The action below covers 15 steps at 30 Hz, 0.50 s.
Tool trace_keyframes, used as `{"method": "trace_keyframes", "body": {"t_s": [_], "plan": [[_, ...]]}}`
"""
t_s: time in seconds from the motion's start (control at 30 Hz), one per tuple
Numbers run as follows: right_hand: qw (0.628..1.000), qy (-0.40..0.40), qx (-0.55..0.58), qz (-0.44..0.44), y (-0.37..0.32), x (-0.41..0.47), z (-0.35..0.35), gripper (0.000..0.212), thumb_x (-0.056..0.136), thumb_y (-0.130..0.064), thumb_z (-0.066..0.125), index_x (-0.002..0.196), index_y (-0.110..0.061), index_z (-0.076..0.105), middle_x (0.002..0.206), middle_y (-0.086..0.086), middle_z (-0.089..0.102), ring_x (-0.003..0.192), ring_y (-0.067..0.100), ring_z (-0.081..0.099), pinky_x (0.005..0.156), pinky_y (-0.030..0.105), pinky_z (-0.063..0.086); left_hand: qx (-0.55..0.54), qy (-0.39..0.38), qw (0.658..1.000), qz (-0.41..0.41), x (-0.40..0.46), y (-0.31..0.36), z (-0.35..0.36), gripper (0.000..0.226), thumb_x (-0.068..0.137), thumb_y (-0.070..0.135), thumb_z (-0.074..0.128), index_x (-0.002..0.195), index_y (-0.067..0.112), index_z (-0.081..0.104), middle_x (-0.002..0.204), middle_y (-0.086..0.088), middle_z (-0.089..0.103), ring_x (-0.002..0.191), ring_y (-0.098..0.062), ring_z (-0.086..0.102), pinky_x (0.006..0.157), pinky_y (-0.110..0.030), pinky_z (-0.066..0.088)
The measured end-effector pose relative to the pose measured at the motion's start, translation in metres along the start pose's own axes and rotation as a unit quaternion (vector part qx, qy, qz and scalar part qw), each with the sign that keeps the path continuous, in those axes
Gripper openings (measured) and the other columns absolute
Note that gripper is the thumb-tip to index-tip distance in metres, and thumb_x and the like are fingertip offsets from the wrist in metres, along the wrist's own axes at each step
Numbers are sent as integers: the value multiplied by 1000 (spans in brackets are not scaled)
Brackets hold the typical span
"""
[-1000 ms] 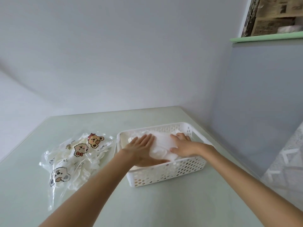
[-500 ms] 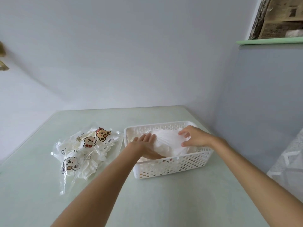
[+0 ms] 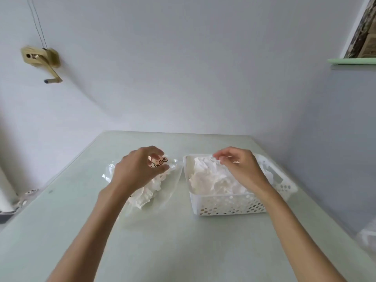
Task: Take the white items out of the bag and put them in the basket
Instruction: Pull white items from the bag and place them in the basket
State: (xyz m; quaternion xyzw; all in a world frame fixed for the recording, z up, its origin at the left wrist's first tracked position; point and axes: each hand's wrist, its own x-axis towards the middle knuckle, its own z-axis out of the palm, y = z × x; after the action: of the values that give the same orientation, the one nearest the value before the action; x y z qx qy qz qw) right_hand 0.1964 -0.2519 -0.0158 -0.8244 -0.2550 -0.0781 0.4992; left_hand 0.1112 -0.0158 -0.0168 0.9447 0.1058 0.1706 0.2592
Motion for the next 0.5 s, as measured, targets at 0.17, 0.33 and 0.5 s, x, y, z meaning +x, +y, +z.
{"method": "trace_keyframes", "body": {"t_s": [0.17, 0.33, 0.5], "plan": [[995, -54, -57, -64, -28, -16, 86, 14, 91, -21, 58, 94, -30, 68, 90, -17, 67, 82, 3, 59, 79, 24, 49, 141, -175, 966, -131, -6, -47, 2, 78, 69, 73, 63, 134, 33, 47, 136, 8, 48, 129, -19, 43, 100, -34, 40], [979, -54, -171, -96, -33, -18, 139, 10, 94, -28, 54, 102, -22, 53, 100, -13, 59, 90, 8, 53, 71, 23, 37, 138, -155, 963, -171, 7, -74, 2, 34, 87, 56, 58, 99, 26, 68, 114, 3, 64, 107, -20, 59, 77, -26, 40], [949, 101, -190, -230, -34, -31, 160, 17, 77, -15, 74, 82, -19, 59, 92, -10, 56, 77, 11, 57, 57, 12, 28, 64, -189, 963, -184, 11, -85, 6, 33, 97, 39, 45, 93, 20, 71, 82, 0, 65, 79, -22, 63, 77, -27, 51]]}}
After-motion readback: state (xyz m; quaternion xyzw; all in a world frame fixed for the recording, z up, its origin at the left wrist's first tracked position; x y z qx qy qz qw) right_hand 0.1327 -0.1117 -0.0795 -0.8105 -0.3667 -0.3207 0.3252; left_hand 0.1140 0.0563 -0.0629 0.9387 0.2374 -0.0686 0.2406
